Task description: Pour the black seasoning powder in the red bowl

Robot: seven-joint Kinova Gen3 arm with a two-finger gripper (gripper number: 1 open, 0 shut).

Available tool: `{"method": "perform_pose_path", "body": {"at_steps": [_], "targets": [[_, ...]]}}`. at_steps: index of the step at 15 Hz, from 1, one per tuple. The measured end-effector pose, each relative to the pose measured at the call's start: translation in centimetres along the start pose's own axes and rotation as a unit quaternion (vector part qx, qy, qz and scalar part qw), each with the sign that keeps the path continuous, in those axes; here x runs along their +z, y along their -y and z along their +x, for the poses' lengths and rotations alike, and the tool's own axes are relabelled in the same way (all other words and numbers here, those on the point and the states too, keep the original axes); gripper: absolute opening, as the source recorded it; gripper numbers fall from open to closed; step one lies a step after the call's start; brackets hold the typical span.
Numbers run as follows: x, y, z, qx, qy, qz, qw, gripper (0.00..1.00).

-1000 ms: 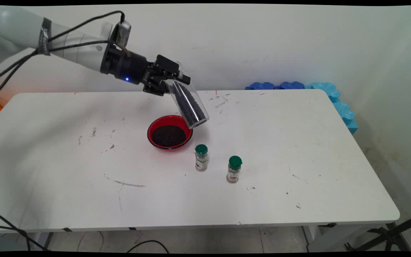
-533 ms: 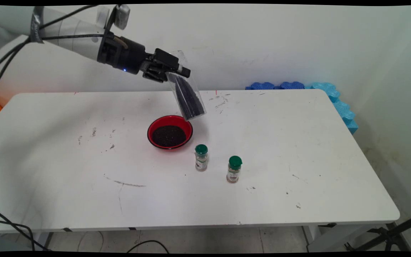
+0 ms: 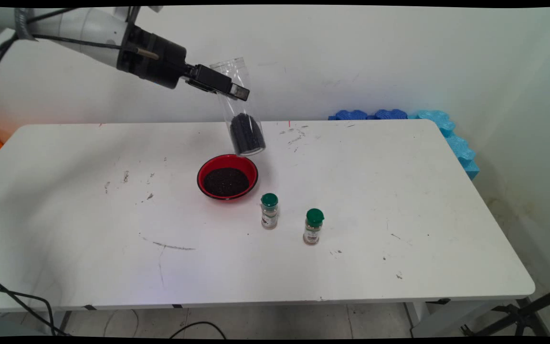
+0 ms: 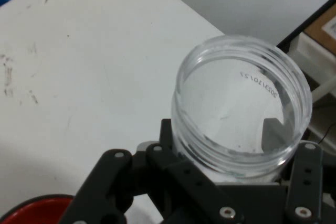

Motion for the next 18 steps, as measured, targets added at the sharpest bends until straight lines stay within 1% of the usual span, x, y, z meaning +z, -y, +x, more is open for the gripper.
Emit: {"method": "perform_pose_path", "body": {"at_steps": [3,8,15,18], "targets": [[-0.8,-1.3,0.4,0.038,0.0,0.005,0.9993,0.0],[-1.8,-3.4,0.6,0.081,-0.009,0.021,0.9965,0.0],[-2.8,-5.9,0.6,0.126,-0.006,0.025,0.9917,0.0],[-3.1,-6.6,0.6,0.139,-0.004,0.025,0.9899,0.0]]}}
